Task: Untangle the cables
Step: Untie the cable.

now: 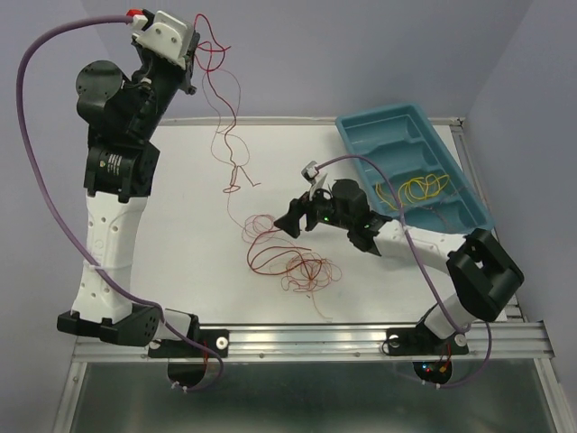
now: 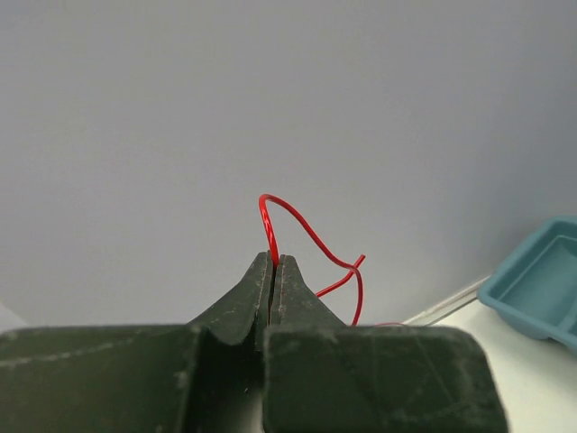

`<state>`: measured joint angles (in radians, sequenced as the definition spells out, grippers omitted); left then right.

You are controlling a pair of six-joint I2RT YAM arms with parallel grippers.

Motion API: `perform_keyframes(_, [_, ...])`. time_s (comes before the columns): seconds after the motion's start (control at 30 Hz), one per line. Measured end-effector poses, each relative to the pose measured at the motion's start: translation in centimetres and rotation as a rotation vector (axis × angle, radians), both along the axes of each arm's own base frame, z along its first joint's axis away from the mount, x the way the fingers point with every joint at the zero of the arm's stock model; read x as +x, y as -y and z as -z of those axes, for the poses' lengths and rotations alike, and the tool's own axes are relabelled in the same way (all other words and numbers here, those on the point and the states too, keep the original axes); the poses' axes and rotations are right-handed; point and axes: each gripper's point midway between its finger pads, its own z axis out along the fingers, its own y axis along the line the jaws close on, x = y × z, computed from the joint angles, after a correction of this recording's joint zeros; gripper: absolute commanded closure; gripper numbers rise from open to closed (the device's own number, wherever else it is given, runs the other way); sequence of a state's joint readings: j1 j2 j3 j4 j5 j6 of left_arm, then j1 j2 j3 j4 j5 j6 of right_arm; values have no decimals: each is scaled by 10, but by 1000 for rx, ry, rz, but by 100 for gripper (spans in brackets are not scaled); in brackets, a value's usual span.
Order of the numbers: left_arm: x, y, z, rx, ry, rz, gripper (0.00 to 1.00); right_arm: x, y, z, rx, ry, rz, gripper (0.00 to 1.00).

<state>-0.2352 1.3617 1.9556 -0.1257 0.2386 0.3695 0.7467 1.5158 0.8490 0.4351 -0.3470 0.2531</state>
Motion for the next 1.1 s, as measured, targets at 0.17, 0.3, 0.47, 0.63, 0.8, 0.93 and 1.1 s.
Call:
perform_keyframes(0.17, [-24,17,-6,1,10,114,100,19,-21,1,-8,13,-21,10])
perform_keyframes(0.3, [-34,22,-7,3,8,152,100,29,-41,-4,9,17,-66,11])
perform_keyframes(0.47, [-39,24,-9,5,12,168,100,25,-72,-19,54,27,-195,11])
perform_keyframes(0.63, [-39,23,-8,6,4,167,100,9,-99,-13,32,36,-298,28])
perform_keyframes(0.8, [-41,20,-17,-3,21,151,100,-12,-109,6,-25,12,-353,74])
perform_keyframes(0.93, [-37,15,-27,-17,39,121,100,-14,-107,7,-39,1,-353,99])
perform_keyframes(1.1, [-11,7,-30,-31,38,43,100,-28,-78,-7,-47,3,-305,99])
